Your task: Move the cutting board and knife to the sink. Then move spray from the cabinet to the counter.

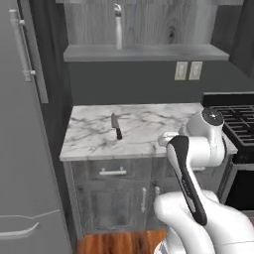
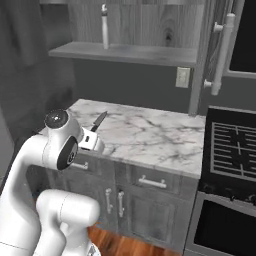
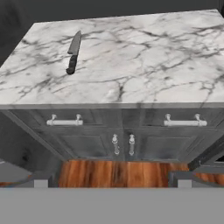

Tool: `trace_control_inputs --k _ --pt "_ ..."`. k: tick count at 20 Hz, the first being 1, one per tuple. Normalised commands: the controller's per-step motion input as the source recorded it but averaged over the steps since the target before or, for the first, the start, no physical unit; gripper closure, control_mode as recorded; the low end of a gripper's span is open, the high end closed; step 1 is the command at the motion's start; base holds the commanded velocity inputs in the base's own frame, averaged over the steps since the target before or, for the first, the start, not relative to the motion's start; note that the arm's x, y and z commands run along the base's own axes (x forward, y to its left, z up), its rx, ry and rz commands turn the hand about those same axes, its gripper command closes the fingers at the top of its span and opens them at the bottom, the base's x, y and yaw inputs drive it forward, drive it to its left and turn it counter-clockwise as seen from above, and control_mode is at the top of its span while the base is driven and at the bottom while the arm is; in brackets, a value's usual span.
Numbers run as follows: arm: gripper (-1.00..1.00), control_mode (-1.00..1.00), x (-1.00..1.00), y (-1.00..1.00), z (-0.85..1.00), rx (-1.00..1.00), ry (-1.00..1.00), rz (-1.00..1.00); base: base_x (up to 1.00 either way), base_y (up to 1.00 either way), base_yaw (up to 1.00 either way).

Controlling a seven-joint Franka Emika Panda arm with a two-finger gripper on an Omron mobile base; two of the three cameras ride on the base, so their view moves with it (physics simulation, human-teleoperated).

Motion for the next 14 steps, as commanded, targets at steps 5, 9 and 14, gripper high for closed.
trace_control_inputs --k 5,9,14 --pt "-1.00 1.00 0.00 0.00 0.00 0.00 0.00 0.00 0.53 -0.02 -0.16" --pt "-1.00 1.00 0.00 0.00 0.00 0.00 0.00 0.00 0.45 -0.17 -0.17" --pt "-1.00 1.00 0.00 0.00 0.00 0.00 0.00 0.00 0.84 -0.01 -0.16"
